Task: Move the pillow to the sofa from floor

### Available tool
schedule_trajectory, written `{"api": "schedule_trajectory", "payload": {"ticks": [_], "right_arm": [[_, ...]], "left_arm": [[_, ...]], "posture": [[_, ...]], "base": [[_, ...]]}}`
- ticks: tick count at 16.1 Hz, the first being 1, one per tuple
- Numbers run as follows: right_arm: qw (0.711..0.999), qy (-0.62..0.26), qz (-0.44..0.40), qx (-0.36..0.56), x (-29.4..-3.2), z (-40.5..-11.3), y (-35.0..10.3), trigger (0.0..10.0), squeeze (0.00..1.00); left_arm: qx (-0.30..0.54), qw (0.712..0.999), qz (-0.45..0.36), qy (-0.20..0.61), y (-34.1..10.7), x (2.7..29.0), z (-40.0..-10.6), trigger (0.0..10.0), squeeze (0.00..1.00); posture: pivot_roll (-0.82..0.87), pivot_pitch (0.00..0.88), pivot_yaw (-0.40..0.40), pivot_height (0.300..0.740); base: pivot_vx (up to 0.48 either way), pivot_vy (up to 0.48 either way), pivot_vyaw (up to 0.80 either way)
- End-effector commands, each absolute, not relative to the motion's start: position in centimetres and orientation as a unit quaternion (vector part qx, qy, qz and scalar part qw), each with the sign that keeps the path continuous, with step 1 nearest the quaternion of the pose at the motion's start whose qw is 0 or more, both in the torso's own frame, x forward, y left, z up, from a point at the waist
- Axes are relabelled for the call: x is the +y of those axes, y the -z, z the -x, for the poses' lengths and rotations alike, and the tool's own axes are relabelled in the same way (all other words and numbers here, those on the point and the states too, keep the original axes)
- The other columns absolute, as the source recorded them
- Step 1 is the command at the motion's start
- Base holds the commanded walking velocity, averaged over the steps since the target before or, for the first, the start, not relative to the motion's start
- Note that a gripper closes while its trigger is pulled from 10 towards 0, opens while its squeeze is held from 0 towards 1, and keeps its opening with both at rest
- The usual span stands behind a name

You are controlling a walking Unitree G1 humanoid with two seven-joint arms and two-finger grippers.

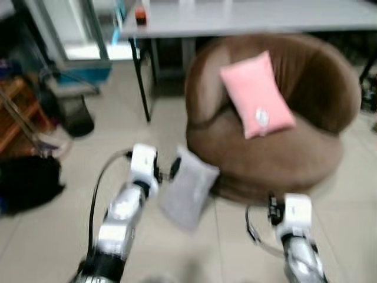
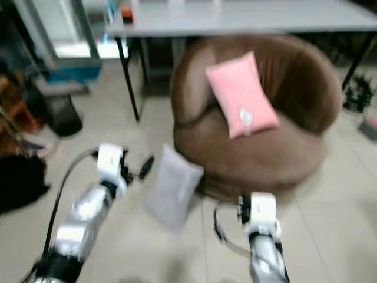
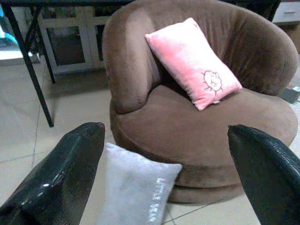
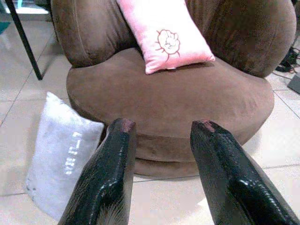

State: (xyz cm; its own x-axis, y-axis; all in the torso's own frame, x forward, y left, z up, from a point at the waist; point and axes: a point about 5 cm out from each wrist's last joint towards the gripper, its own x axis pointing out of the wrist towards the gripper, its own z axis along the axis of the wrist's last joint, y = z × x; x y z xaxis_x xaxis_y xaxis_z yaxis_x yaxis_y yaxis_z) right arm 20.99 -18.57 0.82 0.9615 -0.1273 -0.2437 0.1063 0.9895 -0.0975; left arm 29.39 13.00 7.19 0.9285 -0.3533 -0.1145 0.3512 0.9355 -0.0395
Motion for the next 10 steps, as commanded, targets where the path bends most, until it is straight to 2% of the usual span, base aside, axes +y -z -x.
{"api": "schedule_trajectory", "payload": {"ticks": [1,7,10], "right_arm": [[0.990,0.052,0.029,0.128,-17.9,-21.3,-0.9,10.0,0.00],[0.995,0.064,0.000,0.081,-17.8,-21.4,-2.3,10.0,0.00],[0.998,0.047,-0.009,0.042,-17.4,-21.8,-3.7,10.0,0.00]], "left_arm": [[0.066,0.983,0.007,0.169,-7.1,14.0,-29.3,10.0,0.00],[0.073,0.985,0.010,0.157,-6.1,15.1,-28.1,10.0,0.00],[0.095,0.983,-0.025,0.155,-5.1,16.5,-26.9,10.0,0.00]], "posture": [[0.01,0.006,0.048,0.740],[0.01,0.006,0.047,0.740],[0.02,0.005,0.043,0.740]], "base": [[0.000,0.472,0.00],[0.000,0.479,0.00],[0.000,0.480,0.00]]}}
